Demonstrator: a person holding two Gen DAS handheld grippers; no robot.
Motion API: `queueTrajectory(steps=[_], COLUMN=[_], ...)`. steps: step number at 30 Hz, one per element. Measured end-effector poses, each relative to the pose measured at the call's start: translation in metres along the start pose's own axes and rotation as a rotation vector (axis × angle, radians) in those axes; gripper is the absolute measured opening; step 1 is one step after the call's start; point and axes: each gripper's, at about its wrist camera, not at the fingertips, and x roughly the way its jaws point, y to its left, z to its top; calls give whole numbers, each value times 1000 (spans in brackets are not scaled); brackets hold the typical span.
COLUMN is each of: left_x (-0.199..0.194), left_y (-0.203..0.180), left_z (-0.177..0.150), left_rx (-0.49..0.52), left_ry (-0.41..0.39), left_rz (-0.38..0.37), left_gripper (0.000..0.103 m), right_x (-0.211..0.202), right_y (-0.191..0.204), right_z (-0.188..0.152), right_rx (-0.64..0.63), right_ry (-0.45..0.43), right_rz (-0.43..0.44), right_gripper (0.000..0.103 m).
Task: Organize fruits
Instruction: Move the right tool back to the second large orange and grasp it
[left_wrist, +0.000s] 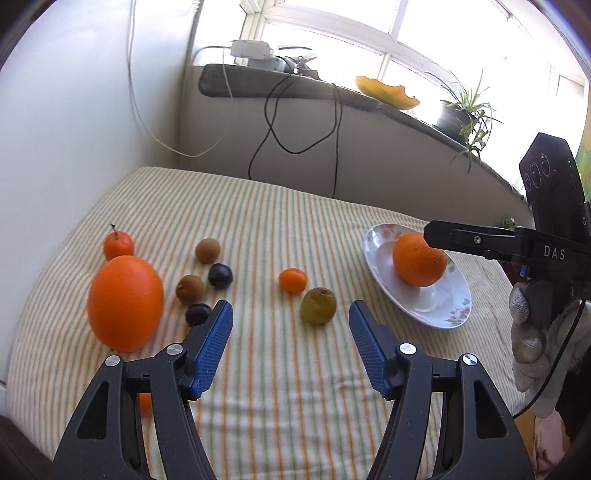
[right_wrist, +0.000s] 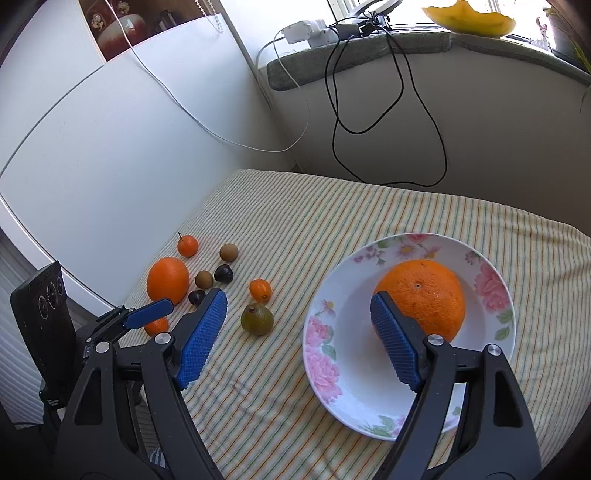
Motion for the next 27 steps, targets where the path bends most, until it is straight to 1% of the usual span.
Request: queueTrajectory(steps=[1, 7, 12, 18, 21, 27], left_x=[-3, -19, -23, -25, -24, -18], left_y=[7, 43, 72, 101, 112, 123], left_z=[0, -1, -3, -10, -11, -13], left_rx=[-12, -62, -111, -171, -200, -216], left_ry=[-2, -24, -14, -3, -2, 2], left_rz=[11, 58, 88, 75, 56, 26], left_gripper=[72, 72, 72, 72, 72, 72], right_x=[2, 19, 37, 58, 69, 96], right_y=[5, 34, 57, 82, 96, 120], right_z=[0, 2, 3, 4, 6, 11], right_rx=[-9, -37, -61, -77, -83, -56], right_ry=[3, 42, 88, 129, 148, 197], right_rz=[8, 49, 70, 130, 175, 252], right_gripper=[83, 83, 83, 83, 83, 83])
